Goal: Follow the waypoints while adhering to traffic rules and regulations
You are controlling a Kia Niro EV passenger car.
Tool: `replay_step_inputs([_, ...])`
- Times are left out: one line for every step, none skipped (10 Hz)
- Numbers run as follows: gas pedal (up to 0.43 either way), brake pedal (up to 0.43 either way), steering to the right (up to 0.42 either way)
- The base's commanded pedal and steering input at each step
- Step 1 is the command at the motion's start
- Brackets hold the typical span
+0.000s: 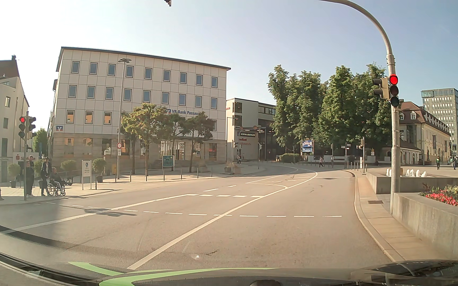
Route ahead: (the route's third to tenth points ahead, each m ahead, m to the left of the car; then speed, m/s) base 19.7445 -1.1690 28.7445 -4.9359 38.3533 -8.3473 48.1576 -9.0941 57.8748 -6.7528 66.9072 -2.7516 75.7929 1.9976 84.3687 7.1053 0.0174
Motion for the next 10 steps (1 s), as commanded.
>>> replay_step_inputs([0.0,0.256,0.141])
replay_step_inputs([0.0,0.256,0.141])
replay_step_inputs([0.0,0.256,0.141])
replay_step_inputs([0.0,0.256,0.141])
replay_step_inputs([0.0,0.256,0.141])
replay_step_inputs([0.0,0.256,0.141])
replay_step_inputs([0.0,0.256,0.141])
replay_step_inputs([0.0,0.256,0.141])
replay_step_inputs([0.0,0.256,0.141])
replay_step_inputs([0.0,0.256,0.141])
